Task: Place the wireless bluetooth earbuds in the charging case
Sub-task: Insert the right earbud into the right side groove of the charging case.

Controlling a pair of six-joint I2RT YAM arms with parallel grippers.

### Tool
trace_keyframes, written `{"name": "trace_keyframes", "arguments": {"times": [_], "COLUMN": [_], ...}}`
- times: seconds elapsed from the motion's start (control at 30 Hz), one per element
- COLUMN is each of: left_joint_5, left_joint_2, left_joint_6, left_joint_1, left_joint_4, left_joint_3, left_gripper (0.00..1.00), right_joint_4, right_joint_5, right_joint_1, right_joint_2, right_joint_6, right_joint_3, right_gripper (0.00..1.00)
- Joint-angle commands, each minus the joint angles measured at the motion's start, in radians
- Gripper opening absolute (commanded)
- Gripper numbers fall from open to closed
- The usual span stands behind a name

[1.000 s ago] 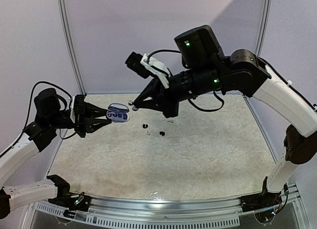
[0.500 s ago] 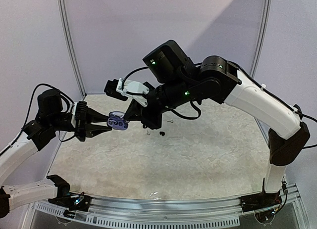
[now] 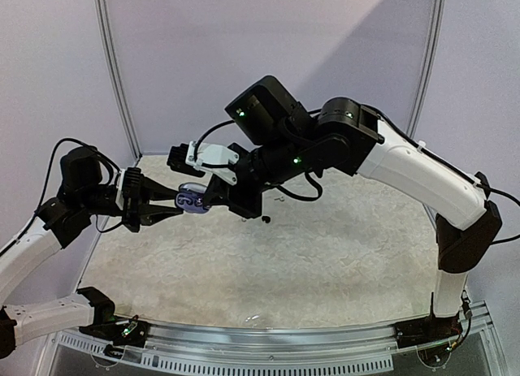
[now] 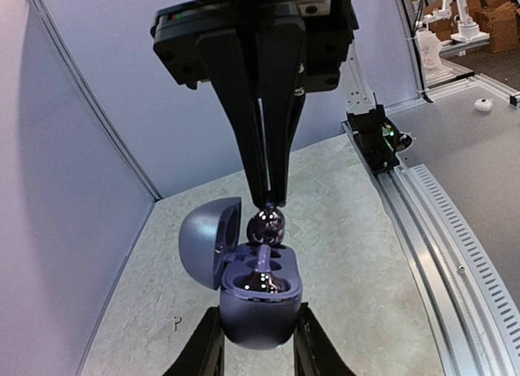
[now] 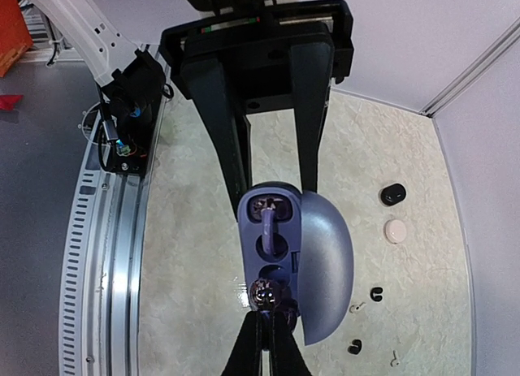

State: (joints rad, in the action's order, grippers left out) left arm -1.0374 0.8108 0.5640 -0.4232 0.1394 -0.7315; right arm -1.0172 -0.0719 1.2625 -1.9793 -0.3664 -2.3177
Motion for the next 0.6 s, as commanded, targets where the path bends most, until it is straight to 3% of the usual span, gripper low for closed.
{"name": "trace_keyframes", "arguments": {"times": [0.0, 0.57], "left_joint_5": [-0.003, -0.003], "left_joint_2": [-0.003, -0.006], "left_joint_6": [-0.013, -0.04], "left_joint_1": [-0.017, -0.022], "left_joint_4": [-0.022, -0.068], "left_joint_3": [-0.017, 0.001], "left_gripper": [0.0, 0.0], "right_joint_4": [-0.011, 0.032], "right_joint_5": [0.038, 0.157], "right_joint_1": [0.008, 0.007], "right_joint_2": [-0.028, -0.061], "right_joint_6": [-0.016, -0.002], "right_joint_3": [-0.023, -0.029], "right_gripper": [0.0, 0.0]}}
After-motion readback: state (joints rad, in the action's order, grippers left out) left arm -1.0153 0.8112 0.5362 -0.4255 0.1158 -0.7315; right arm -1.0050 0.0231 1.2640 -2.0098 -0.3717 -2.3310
